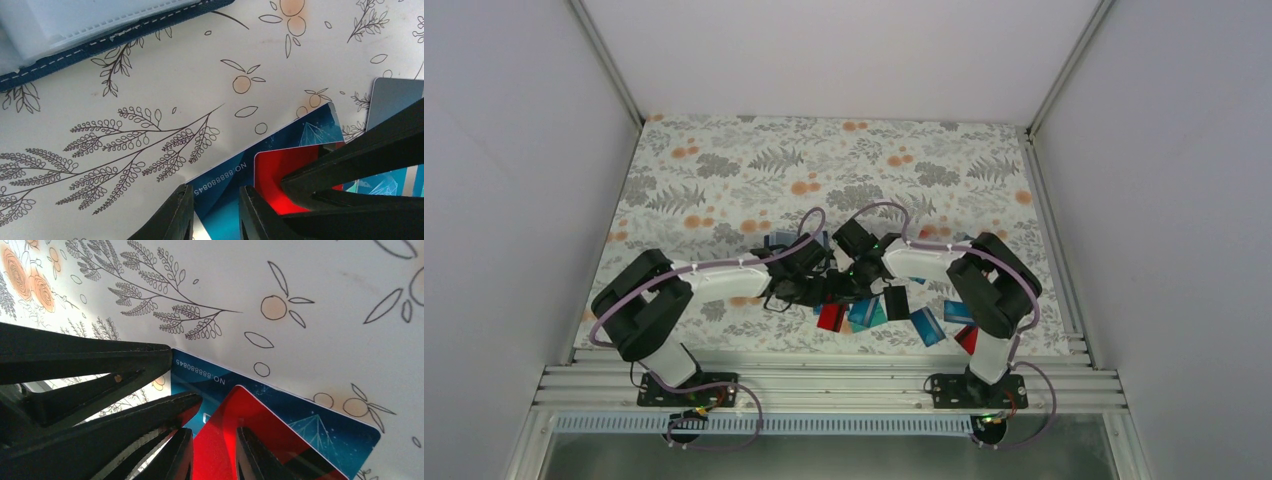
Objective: Put the credit cards into the card holder
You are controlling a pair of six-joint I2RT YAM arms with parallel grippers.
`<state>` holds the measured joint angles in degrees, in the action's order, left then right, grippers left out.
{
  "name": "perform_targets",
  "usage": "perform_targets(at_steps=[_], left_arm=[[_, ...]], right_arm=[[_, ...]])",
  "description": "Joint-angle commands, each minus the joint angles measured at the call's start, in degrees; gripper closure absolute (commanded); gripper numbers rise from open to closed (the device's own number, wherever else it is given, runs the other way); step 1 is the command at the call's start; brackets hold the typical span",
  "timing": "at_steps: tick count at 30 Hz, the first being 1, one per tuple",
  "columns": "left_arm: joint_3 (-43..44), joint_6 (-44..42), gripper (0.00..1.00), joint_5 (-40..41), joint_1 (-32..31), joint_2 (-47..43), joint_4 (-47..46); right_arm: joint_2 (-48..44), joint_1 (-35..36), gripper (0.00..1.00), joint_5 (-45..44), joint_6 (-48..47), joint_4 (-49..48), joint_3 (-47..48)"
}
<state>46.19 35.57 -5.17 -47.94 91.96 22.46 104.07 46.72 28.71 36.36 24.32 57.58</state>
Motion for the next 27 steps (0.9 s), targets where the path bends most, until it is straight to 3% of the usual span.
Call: perform_targets(at_steps=[1, 10, 27], left_arm=[[-2.81, 0.90, 0.76, -0.29, 0.13, 1.63, 1.86], [-3.62, 0.95, 0.76, -0.61, 0.08, 1.67, 1.31], [-3.22, 1.16, 0.76, -0.72, -0.33, 1.64, 1.47]], right_arm=[[-1.44, 2.64, 0.78, -2.12, -0.52, 1.99, -0.73], [-3.41, 1.37, 0.78, -7.19, -0.70, 7.04, 7.82], [-1.81, 0.83, 0.80, -12.69, -0.62, 3.26, 0.26]])
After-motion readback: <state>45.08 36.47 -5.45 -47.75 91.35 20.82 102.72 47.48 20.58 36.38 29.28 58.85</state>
